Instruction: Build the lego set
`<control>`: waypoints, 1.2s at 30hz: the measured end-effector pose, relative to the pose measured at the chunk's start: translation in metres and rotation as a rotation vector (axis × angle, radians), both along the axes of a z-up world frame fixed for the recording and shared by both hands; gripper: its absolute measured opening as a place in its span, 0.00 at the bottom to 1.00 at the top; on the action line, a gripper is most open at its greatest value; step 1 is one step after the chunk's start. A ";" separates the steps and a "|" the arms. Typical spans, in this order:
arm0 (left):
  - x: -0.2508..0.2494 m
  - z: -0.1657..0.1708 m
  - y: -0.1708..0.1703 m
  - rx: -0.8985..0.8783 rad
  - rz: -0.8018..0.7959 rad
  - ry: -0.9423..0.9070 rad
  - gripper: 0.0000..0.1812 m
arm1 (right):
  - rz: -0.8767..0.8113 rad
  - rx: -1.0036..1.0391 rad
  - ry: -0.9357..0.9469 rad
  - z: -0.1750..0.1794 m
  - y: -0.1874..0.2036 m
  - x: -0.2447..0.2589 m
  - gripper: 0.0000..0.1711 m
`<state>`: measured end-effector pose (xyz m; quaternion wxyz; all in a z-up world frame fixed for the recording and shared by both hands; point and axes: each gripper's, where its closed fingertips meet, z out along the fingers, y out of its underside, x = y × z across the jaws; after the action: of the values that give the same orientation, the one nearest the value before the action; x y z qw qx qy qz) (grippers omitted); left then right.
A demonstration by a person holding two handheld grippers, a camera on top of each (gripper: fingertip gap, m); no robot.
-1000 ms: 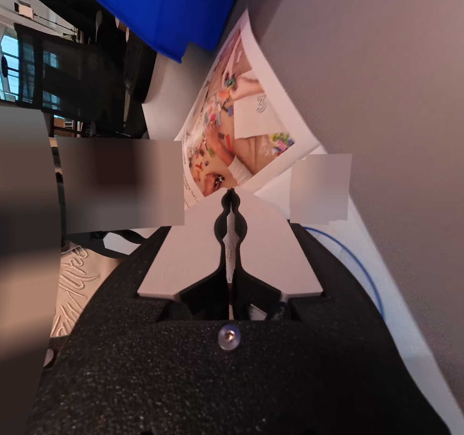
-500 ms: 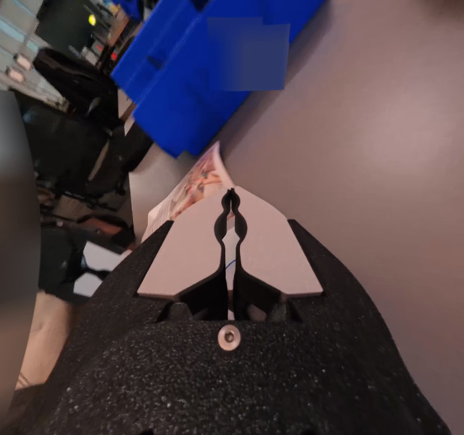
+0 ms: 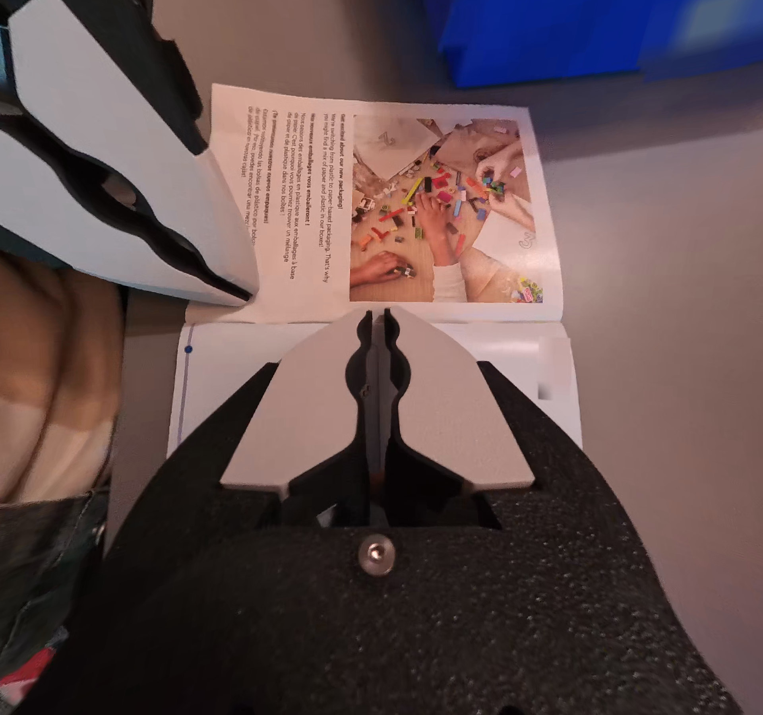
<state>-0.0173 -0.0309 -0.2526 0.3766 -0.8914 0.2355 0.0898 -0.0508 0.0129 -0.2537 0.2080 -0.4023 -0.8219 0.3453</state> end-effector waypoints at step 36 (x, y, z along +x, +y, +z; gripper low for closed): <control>-0.107 0.080 0.112 0.286 0.190 0.414 0.05 | -0.058 -0.172 0.461 0.102 0.141 -0.129 0.35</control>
<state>-0.1245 0.0810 -0.1728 0.4323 -0.8099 0.2077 0.3375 -0.1793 0.1536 -0.1516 0.3648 -0.3524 -0.7084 0.4908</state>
